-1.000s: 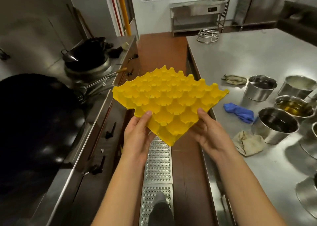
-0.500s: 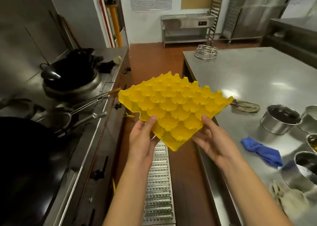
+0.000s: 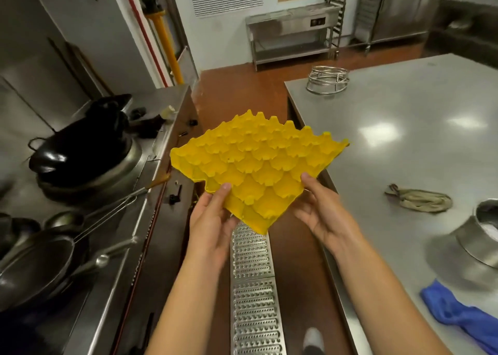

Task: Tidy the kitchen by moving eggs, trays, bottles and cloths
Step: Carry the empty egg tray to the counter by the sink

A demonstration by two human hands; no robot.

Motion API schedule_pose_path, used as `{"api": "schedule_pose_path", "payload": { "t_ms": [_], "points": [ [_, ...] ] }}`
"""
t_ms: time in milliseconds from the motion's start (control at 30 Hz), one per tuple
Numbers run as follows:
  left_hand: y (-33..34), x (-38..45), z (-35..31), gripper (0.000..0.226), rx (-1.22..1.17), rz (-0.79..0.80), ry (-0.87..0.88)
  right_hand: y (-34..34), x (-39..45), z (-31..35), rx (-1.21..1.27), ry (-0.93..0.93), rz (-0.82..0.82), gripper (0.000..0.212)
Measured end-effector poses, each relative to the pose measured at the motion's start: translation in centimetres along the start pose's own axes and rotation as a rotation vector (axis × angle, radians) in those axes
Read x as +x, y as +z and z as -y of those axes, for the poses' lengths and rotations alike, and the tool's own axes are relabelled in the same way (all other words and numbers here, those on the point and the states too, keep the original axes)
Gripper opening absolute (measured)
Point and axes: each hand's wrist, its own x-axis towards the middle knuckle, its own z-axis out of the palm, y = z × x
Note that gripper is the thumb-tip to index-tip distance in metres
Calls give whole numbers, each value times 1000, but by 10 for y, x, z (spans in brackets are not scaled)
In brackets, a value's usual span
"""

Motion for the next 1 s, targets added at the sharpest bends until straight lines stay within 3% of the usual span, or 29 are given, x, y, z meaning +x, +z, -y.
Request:
{"api": "schedule_pose_path", "payload": {
  "t_ms": [100, 433, 700, 1000],
  "points": [
    [30, 43, -16, 22, -2, 0, 30, 9, 48, 27, 10, -31, 37, 45],
    [62, 158, -36, 27, 23, -47, 85, 33, 173, 63, 8, 58, 82, 29],
    [54, 302, -46, 28, 13, -41, 38, 68, 295, 61, -38, 69, 28, 37],
    [58, 479, -88, 28, -19, 38, -44, 132, 443, 71, -60, 41, -99, 26]
  ]
}}
